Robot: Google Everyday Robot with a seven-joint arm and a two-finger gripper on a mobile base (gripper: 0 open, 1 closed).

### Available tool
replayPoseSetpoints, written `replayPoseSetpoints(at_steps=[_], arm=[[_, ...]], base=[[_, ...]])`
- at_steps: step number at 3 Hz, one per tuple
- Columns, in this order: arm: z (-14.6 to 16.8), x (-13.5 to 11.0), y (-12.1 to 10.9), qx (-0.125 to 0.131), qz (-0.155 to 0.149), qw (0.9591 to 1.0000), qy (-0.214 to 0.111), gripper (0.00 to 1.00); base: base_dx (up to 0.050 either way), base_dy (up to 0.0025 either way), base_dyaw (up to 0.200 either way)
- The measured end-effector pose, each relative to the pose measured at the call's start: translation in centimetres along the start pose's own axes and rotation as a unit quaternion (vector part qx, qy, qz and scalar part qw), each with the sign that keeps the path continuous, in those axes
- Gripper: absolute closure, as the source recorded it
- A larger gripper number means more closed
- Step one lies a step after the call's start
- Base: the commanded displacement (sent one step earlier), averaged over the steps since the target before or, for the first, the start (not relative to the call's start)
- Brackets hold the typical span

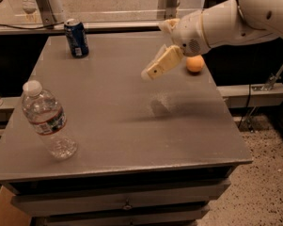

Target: Move pepsi can near water bottle

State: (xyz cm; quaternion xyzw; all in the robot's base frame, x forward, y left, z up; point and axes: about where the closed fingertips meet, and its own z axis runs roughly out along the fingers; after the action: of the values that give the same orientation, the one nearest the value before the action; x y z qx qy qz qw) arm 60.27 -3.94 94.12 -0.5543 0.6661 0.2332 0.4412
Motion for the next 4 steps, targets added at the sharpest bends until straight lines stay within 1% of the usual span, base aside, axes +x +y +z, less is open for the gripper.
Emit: replayPoseSetpoints(at_steps=[1,2,3,4], arm=[[5.4,-1.0,-2.5,-0.002,0.012,0.9995,-0.031,0.00],[11.0,-2.2,-5.1,-0.008,0.025,0.9978,-0.062,0.00],[16.9,-4.1,-6.4,-0.030,0.043,0.9934,-0.102,0.00],[16.9,-4.1,-6.3,-0.031,0.043,0.9934,-0.102,0.00]], base=[[0.000,0.00000,0.000],[0.000,0.00000,0.000],[0.000,0.00000,0.000],[0.000,0.00000,0.000]])
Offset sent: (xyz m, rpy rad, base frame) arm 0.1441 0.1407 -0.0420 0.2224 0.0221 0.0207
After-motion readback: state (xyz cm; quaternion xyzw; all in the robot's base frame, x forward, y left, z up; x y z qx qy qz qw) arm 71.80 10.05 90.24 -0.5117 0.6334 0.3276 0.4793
